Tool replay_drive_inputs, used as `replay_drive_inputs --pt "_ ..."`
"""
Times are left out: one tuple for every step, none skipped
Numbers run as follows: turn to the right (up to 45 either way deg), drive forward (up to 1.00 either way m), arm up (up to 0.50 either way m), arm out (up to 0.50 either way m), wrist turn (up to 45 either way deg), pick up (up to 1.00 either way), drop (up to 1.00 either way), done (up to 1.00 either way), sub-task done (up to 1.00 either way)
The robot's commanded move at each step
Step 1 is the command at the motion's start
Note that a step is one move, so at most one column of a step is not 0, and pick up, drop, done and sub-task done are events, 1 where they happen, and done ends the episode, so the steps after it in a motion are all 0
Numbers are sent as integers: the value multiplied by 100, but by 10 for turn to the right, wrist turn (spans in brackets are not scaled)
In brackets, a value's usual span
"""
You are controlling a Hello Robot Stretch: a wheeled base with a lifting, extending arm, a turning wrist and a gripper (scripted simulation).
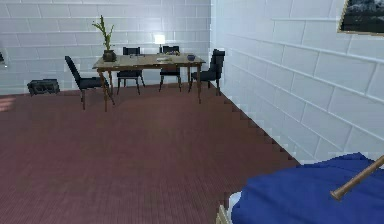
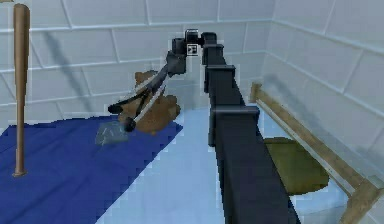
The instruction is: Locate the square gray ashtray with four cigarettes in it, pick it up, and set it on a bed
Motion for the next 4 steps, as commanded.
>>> replay_drive_inputs --pt "0 0 0 0 450 0 0 0 0" --pt "0 0 0 0 450 0 0 0 0" --pt "0 0 0 0 120 0 0 0 0" --pt "0 0 -26 0 0 0 0 0 0"
